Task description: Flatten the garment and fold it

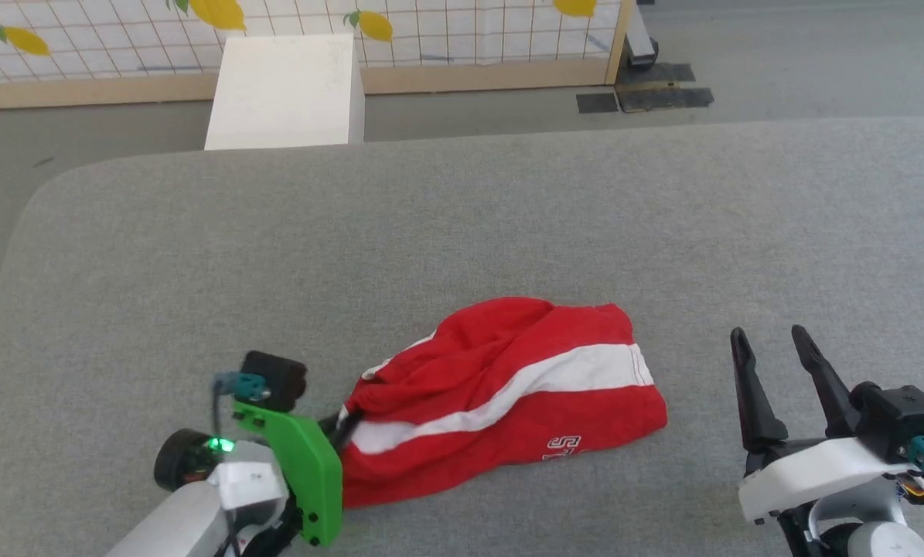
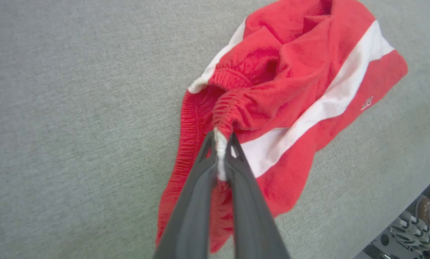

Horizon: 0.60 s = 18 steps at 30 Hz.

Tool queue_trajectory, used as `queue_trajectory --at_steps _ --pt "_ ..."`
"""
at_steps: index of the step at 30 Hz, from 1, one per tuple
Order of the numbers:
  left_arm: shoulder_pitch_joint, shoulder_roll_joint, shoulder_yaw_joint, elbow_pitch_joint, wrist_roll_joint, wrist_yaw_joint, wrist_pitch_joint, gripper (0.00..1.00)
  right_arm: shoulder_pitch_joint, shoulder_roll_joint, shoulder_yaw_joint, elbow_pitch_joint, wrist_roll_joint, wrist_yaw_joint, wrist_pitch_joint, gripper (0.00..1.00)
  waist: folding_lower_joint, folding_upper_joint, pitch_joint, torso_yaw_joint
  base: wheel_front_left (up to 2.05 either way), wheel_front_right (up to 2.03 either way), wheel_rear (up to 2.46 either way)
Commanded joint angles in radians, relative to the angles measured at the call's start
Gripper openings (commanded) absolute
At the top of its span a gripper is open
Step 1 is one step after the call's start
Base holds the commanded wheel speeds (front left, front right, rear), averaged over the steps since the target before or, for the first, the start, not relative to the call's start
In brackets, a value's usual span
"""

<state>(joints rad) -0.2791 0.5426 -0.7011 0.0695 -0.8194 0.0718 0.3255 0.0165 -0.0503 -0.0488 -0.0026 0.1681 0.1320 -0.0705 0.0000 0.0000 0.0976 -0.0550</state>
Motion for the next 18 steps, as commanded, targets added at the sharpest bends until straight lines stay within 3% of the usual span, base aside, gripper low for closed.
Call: queue_trajectory --at_steps 1,6,10,18 --pt "0.026 -0.004 0.02 -0.009 0.011 0.02 -0.039 0.0 -0.002 0.0 0.008 0.0 -0.006 -0.001 0.006 1.0 0.0 0.0 -0.013 0.004 0.0 0.0 0.0" --pt "0.106 -0.025 0.07 -0.031 -0.001 0.075 -0.158 0.0 -0.004 0.0 0.057 0.027 -0.024 -0.001 0.073 1.0 0.0 0.0 -0.023 0.015 0.0 0.0 0.0" --pt "0.154 -0.053 0.098 -0.039 -0.007 0.105 -0.242 0.0 -0.064 0.0 0.108 0.118 -0.031 -0.001 0.247 1.0 0.0 0.0 -0.013 0.035 0.0 0.0 0.0" --pt "0.13 -0.075 0.089 -0.031 0.002 0.098 -0.261 0.0 -0.253 0.0 0.104 0.298 0.017 -0.001 0.515 1.0 0.0 0.0 0.041 0.076 0.0 0.0 0.0"
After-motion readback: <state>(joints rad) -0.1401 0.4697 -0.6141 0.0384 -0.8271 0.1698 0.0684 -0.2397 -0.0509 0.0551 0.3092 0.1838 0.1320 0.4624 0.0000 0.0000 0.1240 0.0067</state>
